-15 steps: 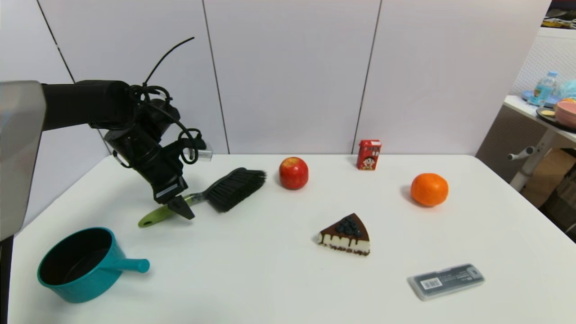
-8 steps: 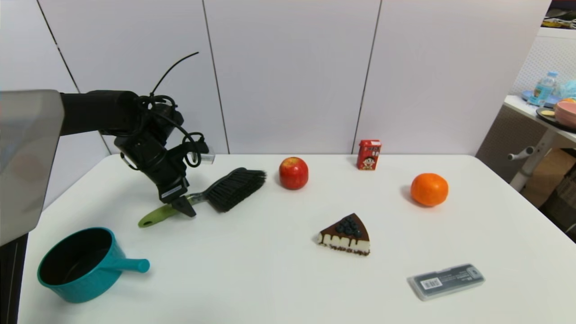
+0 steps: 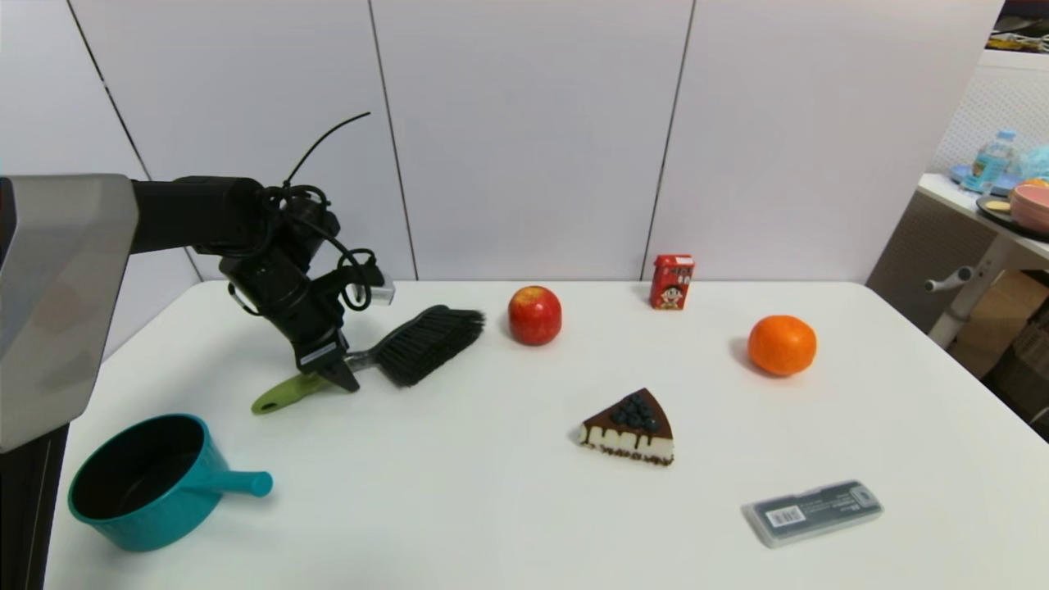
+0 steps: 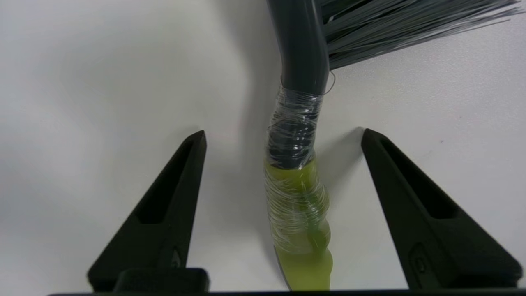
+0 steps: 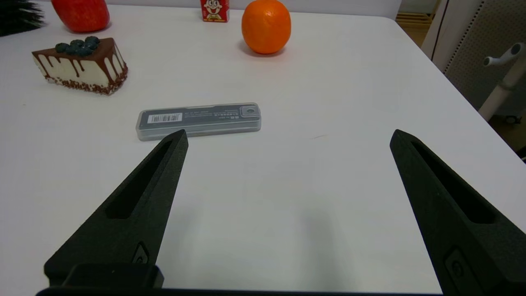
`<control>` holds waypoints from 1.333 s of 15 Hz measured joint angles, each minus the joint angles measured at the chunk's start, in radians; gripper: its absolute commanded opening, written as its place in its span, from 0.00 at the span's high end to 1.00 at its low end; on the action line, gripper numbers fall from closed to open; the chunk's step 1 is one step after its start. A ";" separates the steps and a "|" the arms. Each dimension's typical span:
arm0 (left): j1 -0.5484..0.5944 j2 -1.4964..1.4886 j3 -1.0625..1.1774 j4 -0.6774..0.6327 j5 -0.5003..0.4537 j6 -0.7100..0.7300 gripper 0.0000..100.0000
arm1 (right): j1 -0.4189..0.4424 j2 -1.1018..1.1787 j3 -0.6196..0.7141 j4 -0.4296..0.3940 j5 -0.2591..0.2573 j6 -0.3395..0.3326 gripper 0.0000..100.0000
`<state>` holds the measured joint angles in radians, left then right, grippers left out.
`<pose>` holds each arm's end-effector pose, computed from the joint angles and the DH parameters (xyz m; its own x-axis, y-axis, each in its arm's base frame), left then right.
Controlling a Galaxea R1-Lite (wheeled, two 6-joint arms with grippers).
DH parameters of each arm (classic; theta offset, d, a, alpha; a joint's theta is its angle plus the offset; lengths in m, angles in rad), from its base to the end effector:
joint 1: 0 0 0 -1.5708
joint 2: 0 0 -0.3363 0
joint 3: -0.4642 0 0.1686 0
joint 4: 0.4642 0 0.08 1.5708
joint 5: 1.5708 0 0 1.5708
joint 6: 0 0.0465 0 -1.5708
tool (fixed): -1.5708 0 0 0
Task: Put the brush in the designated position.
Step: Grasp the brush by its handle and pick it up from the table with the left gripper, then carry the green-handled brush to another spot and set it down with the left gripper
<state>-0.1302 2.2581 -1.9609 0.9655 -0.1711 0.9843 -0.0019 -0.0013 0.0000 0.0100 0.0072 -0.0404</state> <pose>0.4132 -0.0621 0.1681 0.2742 -0.2076 -0.9390 0.8861 0.4340 0.1628 -0.0591 0.0004 0.0741 0.9999 0.0053 -0.0087 -0.0056 0.9992 -0.0403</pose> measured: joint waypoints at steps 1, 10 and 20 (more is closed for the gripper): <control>-0.001 0.000 0.000 0.004 0.000 -0.004 1.00 | 0.000 0.000 0.000 0.000 0.000 0.000 0.00; -0.011 -0.006 0.000 0.004 0.002 -0.005 1.00 | 0.000 0.000 0.000 0.000 0.000 0.000 0.00; -0.034 -0.167 0.008 0.041 0.019 -0.029 1.00 | 0.000 0.000 0.000 0.000 0.000 0.000 0.00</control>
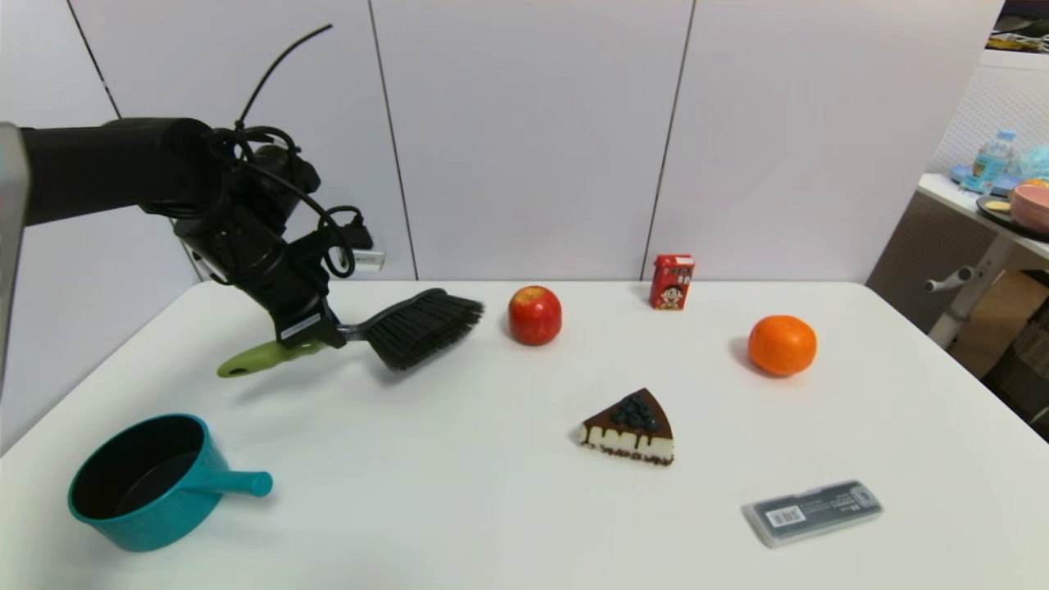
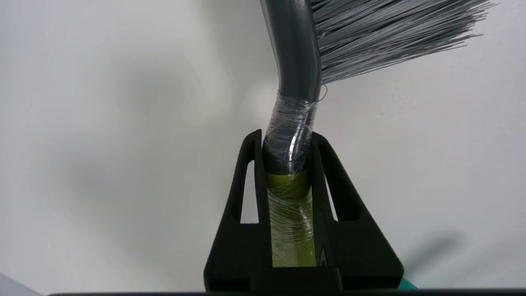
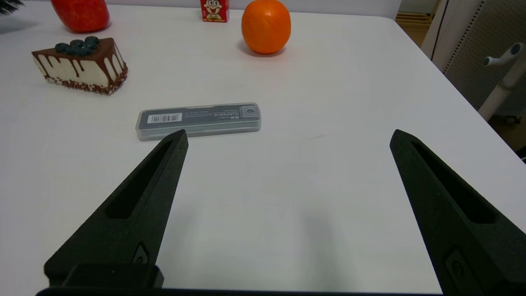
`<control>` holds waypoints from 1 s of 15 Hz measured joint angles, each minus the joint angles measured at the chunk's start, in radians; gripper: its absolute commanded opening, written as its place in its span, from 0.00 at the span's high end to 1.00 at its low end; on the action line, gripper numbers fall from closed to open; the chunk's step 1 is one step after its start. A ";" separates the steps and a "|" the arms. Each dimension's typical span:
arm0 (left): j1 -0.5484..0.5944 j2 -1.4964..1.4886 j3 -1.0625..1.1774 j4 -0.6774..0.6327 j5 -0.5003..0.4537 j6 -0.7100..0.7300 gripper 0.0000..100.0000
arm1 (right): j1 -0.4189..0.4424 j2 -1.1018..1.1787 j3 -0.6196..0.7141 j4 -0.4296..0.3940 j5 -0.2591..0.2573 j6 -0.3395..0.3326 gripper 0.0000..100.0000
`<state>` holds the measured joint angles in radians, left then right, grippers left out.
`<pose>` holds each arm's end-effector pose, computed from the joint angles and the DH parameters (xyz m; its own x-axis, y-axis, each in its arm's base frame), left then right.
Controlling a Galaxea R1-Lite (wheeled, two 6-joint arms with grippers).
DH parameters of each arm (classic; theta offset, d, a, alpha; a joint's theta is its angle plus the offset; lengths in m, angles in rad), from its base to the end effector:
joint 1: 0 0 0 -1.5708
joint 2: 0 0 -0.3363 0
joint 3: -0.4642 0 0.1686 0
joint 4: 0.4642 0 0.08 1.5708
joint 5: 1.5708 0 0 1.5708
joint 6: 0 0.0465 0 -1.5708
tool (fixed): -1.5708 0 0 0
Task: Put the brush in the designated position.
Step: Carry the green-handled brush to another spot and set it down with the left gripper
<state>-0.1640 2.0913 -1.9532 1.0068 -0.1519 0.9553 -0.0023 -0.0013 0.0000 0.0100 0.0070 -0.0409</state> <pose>0.3728 -0.0688 0.2311 0.3782 -0.2160 -0.9002 0.8624 0.4358 0.2578 -0.0591 0.0005 0.0741 1.0000 0.0047 -0.0087 -0.0051 0.9992 -0.0408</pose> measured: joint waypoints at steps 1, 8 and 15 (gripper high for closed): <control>-0.006 -0.026 0.000 0.010 0.001 -0.005 1.00 | 0.000 0.000 0.000 0.000 0.000 0.000 0.00; -0.165 -0.207 0.004 0.011 0.016 -0.127 1.00 | -0.001 0.000 0.000 0.000 0.000 0.000 0.00; -0.530 -0.260 -0.004 -0.136 0.207 -0.478 1.00 | 0.000 0.000 0.000 0.000 0.001 0.000 0.00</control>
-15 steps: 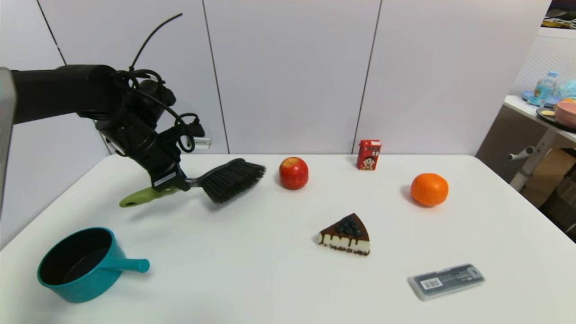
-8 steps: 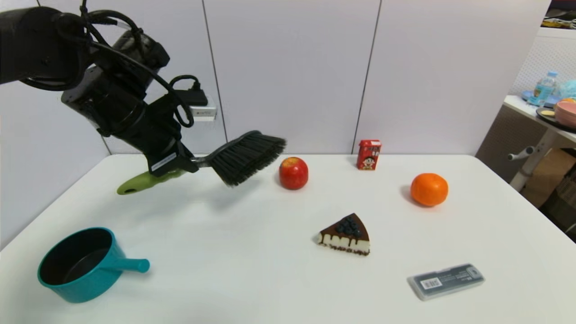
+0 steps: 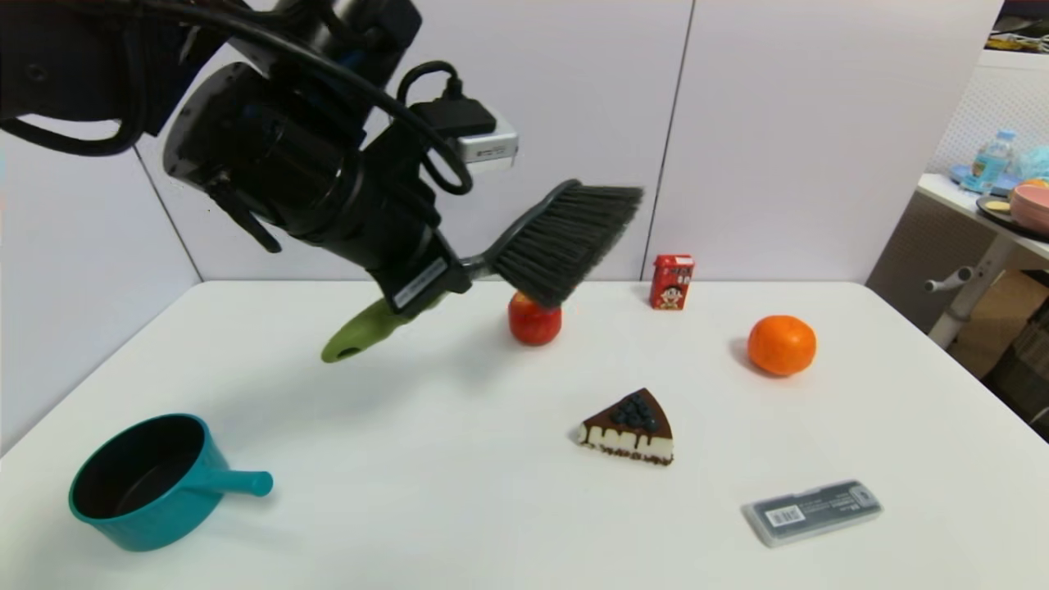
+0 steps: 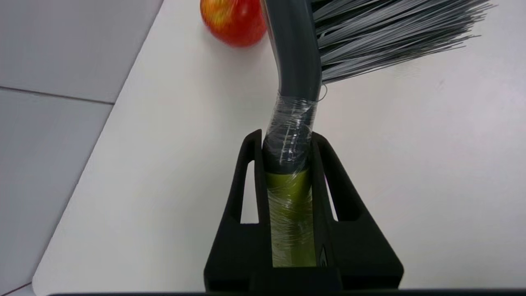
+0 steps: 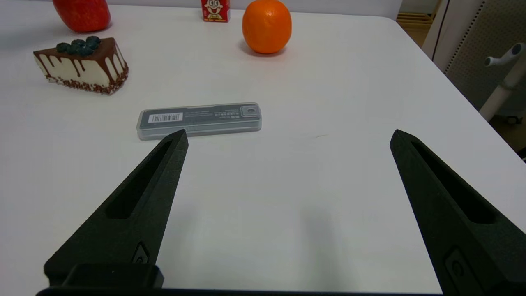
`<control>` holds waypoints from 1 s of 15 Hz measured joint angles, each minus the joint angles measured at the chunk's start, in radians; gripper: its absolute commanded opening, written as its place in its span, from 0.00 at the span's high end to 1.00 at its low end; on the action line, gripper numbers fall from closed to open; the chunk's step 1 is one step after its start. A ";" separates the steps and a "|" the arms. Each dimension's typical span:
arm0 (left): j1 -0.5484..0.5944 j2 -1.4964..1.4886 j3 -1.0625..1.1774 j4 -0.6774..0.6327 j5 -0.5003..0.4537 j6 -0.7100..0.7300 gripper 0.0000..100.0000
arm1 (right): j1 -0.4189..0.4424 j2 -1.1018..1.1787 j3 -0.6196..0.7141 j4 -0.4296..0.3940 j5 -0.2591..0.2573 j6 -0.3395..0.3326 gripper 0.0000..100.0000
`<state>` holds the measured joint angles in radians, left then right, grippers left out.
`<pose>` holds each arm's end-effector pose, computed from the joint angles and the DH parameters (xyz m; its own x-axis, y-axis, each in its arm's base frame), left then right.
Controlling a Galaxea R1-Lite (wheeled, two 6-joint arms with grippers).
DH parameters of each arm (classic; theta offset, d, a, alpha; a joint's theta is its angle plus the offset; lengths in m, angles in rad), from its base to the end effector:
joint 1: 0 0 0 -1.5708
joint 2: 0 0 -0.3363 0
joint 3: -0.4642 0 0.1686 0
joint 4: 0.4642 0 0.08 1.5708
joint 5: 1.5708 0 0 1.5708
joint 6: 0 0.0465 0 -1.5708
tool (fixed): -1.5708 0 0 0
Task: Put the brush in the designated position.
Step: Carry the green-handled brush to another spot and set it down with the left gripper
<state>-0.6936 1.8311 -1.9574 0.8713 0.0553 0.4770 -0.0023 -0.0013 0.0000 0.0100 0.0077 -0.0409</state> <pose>0.2474 -0.2023 0.3331 0.5997 -0.4267 -0.6769 0.7787 0.5061 0.3708 -0.0591 0.0005 0.0741 0.9999 0.0054 -0.0087 -0.0058 0.9991 -0.0408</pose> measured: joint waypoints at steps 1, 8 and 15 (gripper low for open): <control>-0.067 0.004 0.000 -0.041 0.054 -0.077 1.00 | 0.000 0.000 0.000 0.000 0.000 0.000 0.00; -0.365 0.201 -0.003 -0.524 0.263 -0.524 1.00 | 0.000 0.000 0.000 0.000 0.000 0.000 0.00; -0.461 0.419 -0.011 -0.823 0.186 -0.795 1.00 | 0.000 0.000 0.000 0.000 0.000 0.000 0.00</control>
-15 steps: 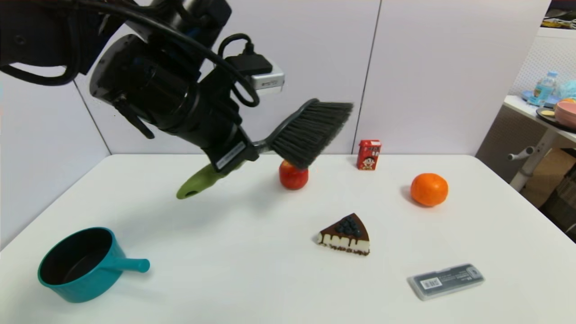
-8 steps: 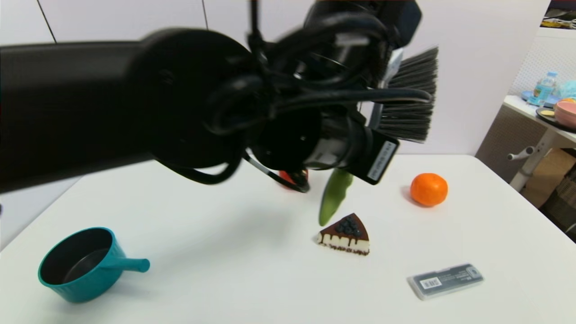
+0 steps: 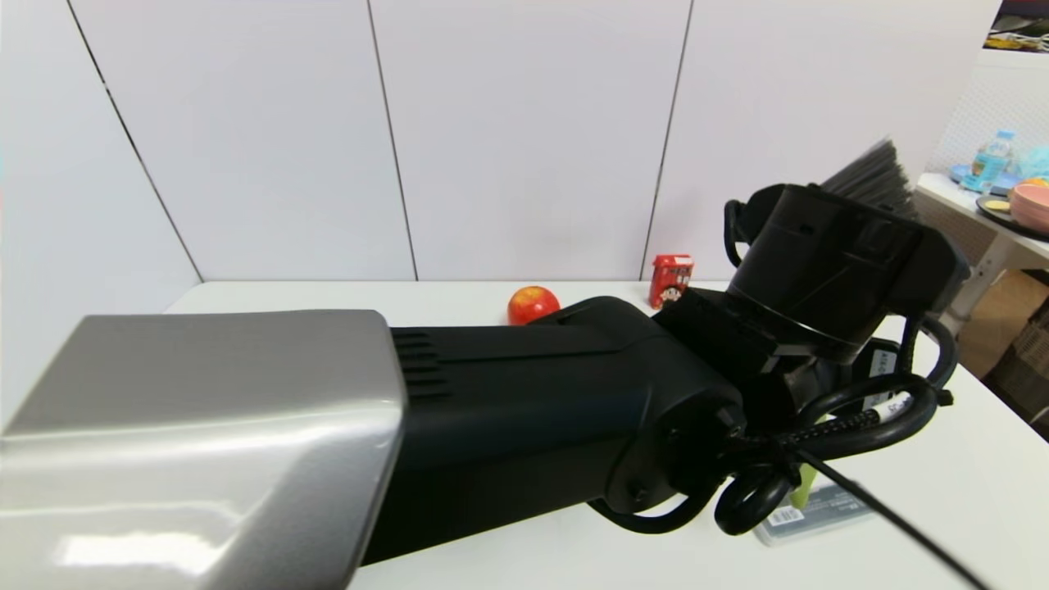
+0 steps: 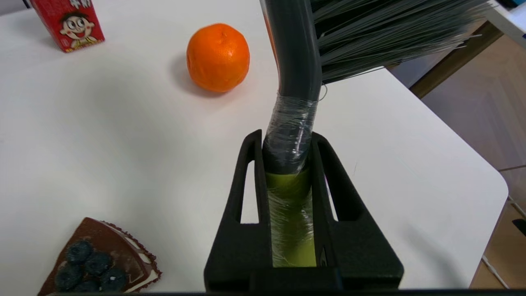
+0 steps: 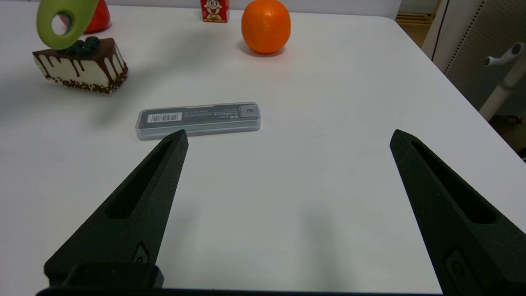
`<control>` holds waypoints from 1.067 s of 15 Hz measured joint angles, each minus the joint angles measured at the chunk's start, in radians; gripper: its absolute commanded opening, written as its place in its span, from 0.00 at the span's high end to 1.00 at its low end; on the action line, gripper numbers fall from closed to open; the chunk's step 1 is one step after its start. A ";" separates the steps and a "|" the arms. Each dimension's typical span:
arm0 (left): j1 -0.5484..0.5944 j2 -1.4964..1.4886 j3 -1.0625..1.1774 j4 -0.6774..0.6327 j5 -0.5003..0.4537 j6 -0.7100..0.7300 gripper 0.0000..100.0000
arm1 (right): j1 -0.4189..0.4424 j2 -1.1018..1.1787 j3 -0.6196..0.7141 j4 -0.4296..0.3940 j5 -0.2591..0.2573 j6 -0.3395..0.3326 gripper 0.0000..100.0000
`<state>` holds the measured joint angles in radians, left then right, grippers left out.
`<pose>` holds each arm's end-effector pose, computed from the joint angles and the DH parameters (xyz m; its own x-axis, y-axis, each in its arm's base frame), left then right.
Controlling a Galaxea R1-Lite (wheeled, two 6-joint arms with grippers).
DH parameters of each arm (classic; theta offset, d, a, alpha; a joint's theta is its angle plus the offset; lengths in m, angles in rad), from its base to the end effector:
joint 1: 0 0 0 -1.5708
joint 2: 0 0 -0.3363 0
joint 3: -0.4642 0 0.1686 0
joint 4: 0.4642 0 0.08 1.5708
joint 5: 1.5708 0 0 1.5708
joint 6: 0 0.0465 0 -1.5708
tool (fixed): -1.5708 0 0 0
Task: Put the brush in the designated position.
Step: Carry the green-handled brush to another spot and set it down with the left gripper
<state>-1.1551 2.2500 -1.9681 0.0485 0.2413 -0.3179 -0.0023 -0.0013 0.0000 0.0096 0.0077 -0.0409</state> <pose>0.2102 -0.4488 0.2516 0.5895 -0.7438 -0.3150 0.7162 0.6617 -0.2220 -0.0591 0.0005 0.0742 1.0000 0.0054 -0.0083 -0.0057 0.9991 -0.0408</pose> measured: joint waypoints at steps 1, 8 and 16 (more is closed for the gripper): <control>-0.001 0.014 0.000 0.006 -0.006 -0.013 1.00 | 0.000 0.000 0.000 0.000 0.000 0.000 0.00; 0.004 0.039 -0.003 0.231 -0.013 -0.026 1.00 | 0.000 0.000 0.000 0.000 0.000 0.000 0.00; 0.071 0.009 -0.003 0.345 -0.031 -0.039 1.00 | 0.000 0.000 0.000 0.001 0.000 0.000 0.00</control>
<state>-1.0838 2.2591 -1.9715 0.3938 0.2106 -0.3568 -0.0023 -0.0013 0.0000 0.0109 0.0072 -0.0409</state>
